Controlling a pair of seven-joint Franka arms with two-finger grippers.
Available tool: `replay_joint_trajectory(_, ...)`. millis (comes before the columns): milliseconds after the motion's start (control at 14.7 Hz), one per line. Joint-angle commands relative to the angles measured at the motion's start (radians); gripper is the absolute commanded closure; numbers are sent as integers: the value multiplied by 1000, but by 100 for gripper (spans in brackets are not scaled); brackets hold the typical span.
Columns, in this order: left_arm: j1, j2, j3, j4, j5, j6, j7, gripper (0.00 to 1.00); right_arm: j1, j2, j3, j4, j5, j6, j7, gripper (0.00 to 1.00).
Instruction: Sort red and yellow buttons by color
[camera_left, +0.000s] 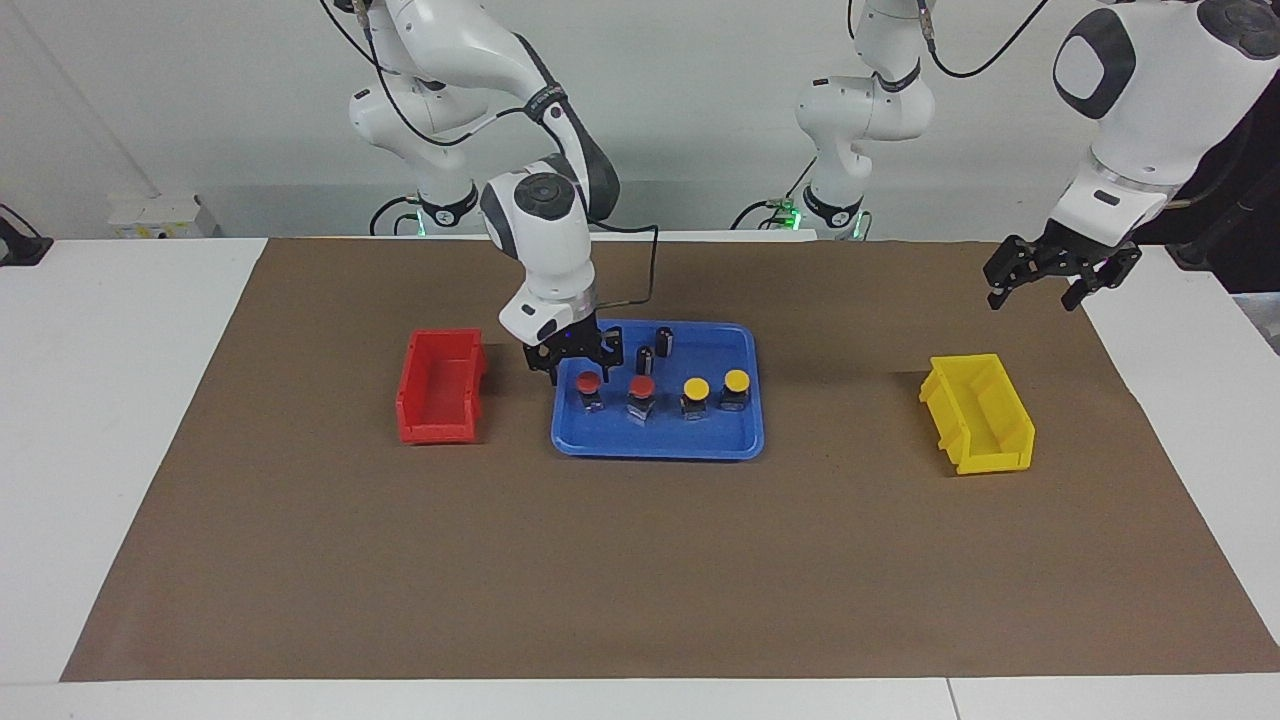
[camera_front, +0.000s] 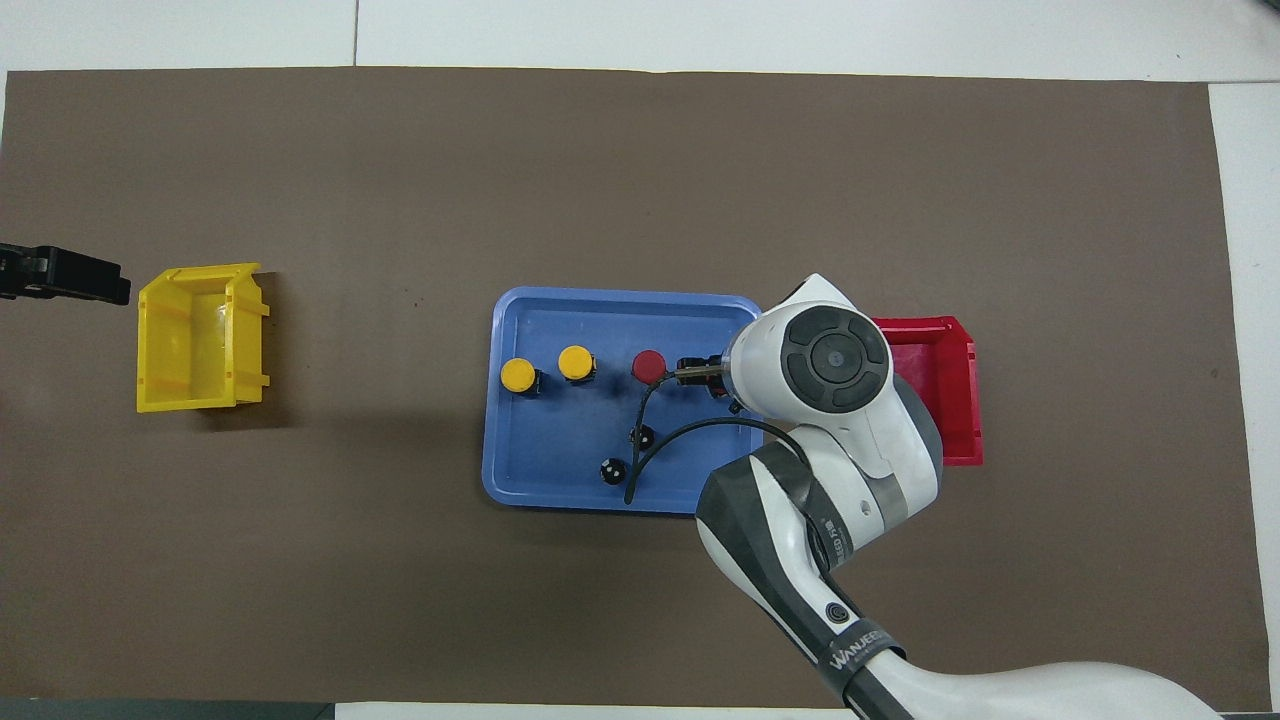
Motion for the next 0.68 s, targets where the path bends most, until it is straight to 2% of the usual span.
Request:
replay_joint_trajectory(0, 3, -40, -1, -47, -8, 30, -1, 0, 11, 5, -4, -20, -6, 39, 6, 18)
replay_joint_trajectory(341, 3, -40, -1, -49, -8, 31, -1, 0, 17, 11, -4, -20, -6, 54, 0, 25)
replay_joint_trajectory(614, 3, -40, -1, -49, -8, 33, -1, 0, 13, 13, -4, -25, -6, 68, -5, 34)
